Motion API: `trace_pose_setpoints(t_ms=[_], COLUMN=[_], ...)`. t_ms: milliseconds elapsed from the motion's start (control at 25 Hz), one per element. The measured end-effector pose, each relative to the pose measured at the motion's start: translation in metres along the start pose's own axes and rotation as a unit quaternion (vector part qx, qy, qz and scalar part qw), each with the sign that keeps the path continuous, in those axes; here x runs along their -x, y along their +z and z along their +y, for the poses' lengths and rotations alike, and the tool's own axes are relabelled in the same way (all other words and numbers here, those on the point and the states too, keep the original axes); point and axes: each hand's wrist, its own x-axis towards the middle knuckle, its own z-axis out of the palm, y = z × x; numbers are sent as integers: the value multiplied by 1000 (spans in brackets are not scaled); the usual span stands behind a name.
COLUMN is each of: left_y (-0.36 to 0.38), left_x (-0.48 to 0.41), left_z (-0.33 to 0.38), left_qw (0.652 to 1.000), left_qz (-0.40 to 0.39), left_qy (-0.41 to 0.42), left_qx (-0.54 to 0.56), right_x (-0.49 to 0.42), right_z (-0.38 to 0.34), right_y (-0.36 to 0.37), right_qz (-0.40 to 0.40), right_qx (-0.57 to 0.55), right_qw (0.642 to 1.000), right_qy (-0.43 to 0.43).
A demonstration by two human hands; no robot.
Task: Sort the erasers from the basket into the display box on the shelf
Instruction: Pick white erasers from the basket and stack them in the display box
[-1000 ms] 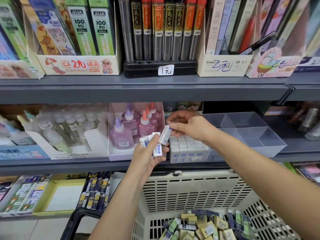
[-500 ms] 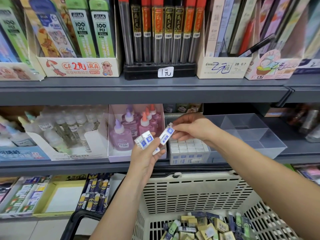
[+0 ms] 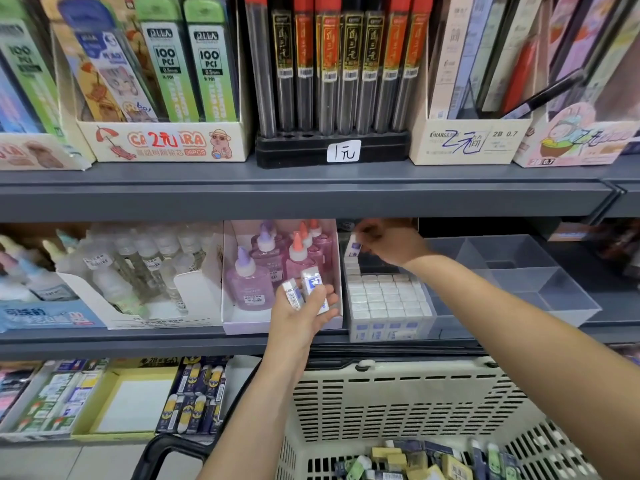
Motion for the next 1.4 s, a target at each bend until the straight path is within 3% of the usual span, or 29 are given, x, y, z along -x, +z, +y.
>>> trace_pose_setpoints(t_ms=[200,320,400,480,600,800,880,960,1040,1120,1240,1400], left_y=[-2,-3,-1,0,2,3,1,0,1,1,2,3], left_x=[-2,-1,-1,-1,1,3,2,1,1,1,1,1], left_z=[-1,-1,0,2,7,7,7,6,6,6,6,6], left_qw=[1000,1000,999,998,993,996,997,998,998,997,997,997], left_qz=[-4,-18,-20,-3,2,14,31,27,25,28,28,25], left_qy=[-10,-19,-28,-50,-80,-69,-61,-60,-64,-69,-73,-78], left_qx=[-3,5,11,39,85,46,30,20,10,3,-3,-4], right_x=[2,10,22,37,52,55,48,35,22,16,8,-3], right_z=[3,-4,-14,-28,-43,-38,-27,-13,0,3,4,7], right_y=[19,14,6,1,-1,-16,-29,-41,-42,-32,-14,4], right_qz=[-77,-8,34,-14,-93,-131,-106,-62,-2,62,92,15], right_qx=[-19,13,-44,-128,-167,-249,-291,-225,-36,58,40,12], right_qw=[997,1000,998,991,978,959,950,971,998,996,995,999], right_qy=[13,4,-2,-31,-79,-27,19,51,56,28,-15,-50])
